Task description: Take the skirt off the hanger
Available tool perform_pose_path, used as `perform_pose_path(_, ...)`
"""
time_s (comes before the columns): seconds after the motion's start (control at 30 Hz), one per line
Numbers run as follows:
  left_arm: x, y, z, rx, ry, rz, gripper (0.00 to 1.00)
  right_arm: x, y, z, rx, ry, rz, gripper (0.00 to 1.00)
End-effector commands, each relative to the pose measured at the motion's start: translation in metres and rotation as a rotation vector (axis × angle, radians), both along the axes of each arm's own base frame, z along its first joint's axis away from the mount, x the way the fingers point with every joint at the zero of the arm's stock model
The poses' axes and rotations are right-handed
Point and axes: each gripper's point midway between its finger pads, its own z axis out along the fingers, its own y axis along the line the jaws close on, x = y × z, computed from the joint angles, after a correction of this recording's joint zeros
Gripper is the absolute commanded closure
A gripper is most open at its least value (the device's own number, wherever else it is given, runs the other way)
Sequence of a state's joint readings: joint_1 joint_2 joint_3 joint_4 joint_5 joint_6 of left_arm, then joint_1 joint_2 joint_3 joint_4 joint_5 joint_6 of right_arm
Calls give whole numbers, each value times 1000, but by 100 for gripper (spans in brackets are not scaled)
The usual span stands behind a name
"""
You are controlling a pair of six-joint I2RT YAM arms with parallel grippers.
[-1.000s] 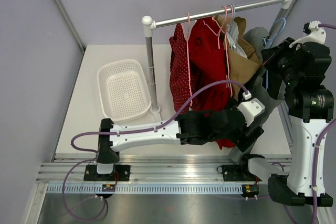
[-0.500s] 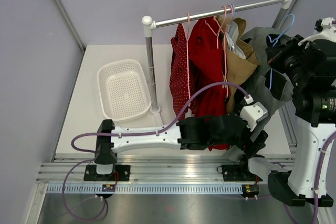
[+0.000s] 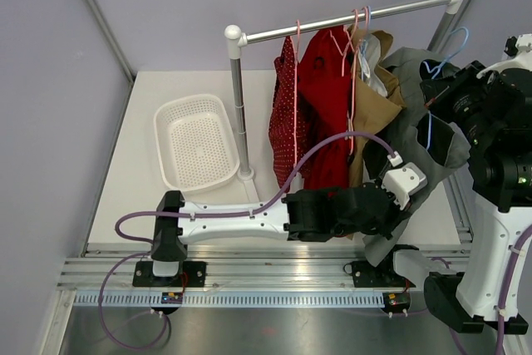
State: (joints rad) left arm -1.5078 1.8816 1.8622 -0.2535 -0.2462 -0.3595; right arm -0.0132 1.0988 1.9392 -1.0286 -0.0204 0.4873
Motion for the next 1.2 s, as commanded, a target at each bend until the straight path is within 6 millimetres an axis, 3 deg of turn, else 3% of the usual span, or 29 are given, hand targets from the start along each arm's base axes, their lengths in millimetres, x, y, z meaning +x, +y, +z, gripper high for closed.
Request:
perform_pose_path(0.0,-27,2,26,-61,-15,-15,100,-1,4,28,12,-96,19,100)
perform_pose_path(0.07,-47,14,25,-53,-40,-22,100,2,1,29,1,-93,5,100)
perform_pose_path(0.1,-76,20,-1,0,-44,-70,100,3,0,29,-4,-95,1,100)
perform_pose_path(0.17,-106,32,-16,26,-17,-107,100,6,-2,33,-13,-101,-9,100)
perform_pose_path(0.2,-136,39,-24,45,-2,-155,100,8,-2,35,-15,-102,-9,100)
perform_pose_path(0.23,-149,47,-44,86,22,-169,100,7,-2,40,-16,-116,-8,100)
perform_pose_path(0.3,-185,62,-49,103,35,-230,100,13,-7,42,-29,-114,-35,100)
perform_pose_path(0.37,-189,73,-57,153,31,-195,100,16,-8,47,-31,-119,-38,100)
perform_pose_path(0.47,-173,84,-64,189,2,-98,100,13,-5,47,-7,-122,-31,100)
perform_pose_path(0.53,-142,83,-68,220,-32,2,100,9,-3,38,6,-93,-22,100)
perform_pose_path(0.57,-131,77,-53,201,-29,36,100,0,3,38,20,-96,9,100)
perform_pose_path(0.6,-103,70,-59,228,-40,97,100,-6,5,34,25,-87,18,100)
perform_pose_path(0.63,-85,67,-57,249,-75,135,100,-9,7,19,28,-42,25,100)
perform_pose_path(0.67,-68,63,-51,248,-85,169,100,-22,10,17,33,-45,44,100)
perform_pose_path(0.7,-33,54,-20,196,-82,235,100,-28,12,12,36,-36,52,100)
perform_pose_path(0.73,-14,49,-27,231,-95,274,100,-31,13,-4,43,9,56,100)
perform_pose_path(0.77,5,46,-21,224,-85,306,100,-46,14,-4,52,-7,56,100)
perform_pose_path(0.8,47,42,11,149,-40,380,100,-48,14,-14,57,19,55,100)
perform_pose_path(0.83,57,35,-11,212,1,352,100,-56,15,-13,61,7,62,100)
perform_pose_path(0.87,85,37,-9,210,38,383,100,-56,16,-14,52,8,70,100)
perform_pose_path(0.9,87,40,-3,218,62,378,100,-57,16,-10,45,-4,71,100)
perform_pose_path(0.93,87,41,-9,243,61,372,100,-53,14,-8,33,-6,64,100)
perform_pose_path(1.0,67,46,-12,261,28,350,100,-48,10,10,-6,-63,57,100)
perform_pose_path(1.03,52,65,-29,314,15,334,100,-39,7,14,-21,-66,43,100)
perform_pose_path(1.07,20,68,-36,319,10,286,100,-33,5,27,-28,-107,35,100)
perform_pose_path(1.1,5,76,-41,314,12,277,100,-32,4,42,-31,-152,30,100)
perform_pose_path(1.13,-10,97,-51,340,21,266,100,-20,4,46,-31,-158,27,100)
perform_pose_path(1.17,-40,110,-59,355,56,245,100,-17,3,64,-31,-214,24,100)
